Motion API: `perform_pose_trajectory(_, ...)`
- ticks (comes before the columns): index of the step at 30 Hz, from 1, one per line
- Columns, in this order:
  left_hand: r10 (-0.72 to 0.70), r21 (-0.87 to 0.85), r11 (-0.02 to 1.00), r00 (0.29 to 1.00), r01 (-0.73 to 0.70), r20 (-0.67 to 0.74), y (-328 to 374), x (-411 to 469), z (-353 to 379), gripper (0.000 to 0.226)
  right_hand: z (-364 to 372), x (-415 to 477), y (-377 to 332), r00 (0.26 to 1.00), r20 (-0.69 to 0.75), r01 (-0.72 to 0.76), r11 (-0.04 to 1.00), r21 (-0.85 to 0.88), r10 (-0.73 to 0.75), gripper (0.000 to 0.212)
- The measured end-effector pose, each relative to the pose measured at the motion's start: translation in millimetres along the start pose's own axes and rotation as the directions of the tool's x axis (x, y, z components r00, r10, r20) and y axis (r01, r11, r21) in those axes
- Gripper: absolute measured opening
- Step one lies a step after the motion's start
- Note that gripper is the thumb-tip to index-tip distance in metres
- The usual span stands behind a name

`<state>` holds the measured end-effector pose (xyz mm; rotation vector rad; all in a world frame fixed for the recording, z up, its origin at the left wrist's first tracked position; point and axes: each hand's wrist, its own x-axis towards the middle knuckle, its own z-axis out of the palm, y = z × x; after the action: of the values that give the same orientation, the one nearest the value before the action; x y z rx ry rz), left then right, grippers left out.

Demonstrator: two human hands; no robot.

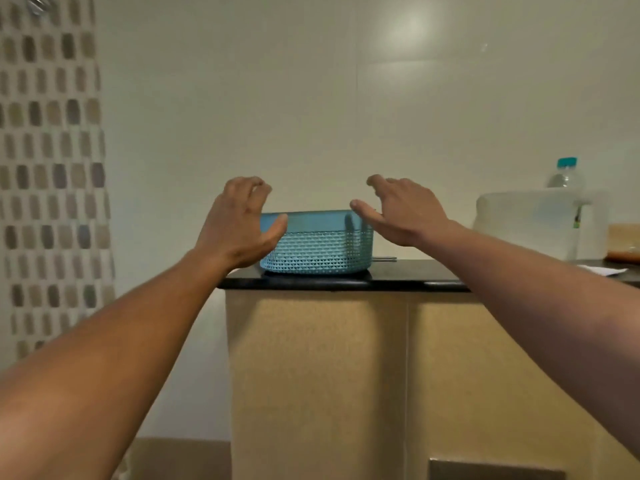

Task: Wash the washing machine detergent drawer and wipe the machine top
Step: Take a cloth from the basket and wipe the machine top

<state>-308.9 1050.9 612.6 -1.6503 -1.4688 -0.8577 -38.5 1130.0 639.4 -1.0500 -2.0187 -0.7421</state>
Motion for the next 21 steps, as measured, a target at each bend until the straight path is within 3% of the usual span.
perform_pose_trajectory(4, -0.265, -0.241, 0.922, 0.948, 0.302, 0.174, -12, 8, 29, 0.086, 23, 2, 12, 0.971, 0.153, -0.210, 0.963, 0.169, 0.185, 0.084)
perform_pose_trajectory(9, -0.379, -0.486, 0.679, 0.830, 0.550, 0.409, 0, 8, 42, 0.091, 32, 0, 3, 0.873, 0.440, -0.413, 0.801, 0.433, 0.213, 0.095)
perform_pose_trajectory(13, -0.416, -0.563, 0.574, 0.804, 0.594, 0.424, 18, 2, 25, 0.090, 15, -8, -13, 0.842, 0.488, -0.487, 0.713, 0.505, 0.229, 0.097)
perform_pose_trajectory(21, -0.520, -0.537, 0.583, 0.788, 0.610, 0.331, 72, -59, -95, 0.089, -71, -63, -32, 0.886, 0.456, -0.390, 0.667, 0.635, 0.085, 0.094)
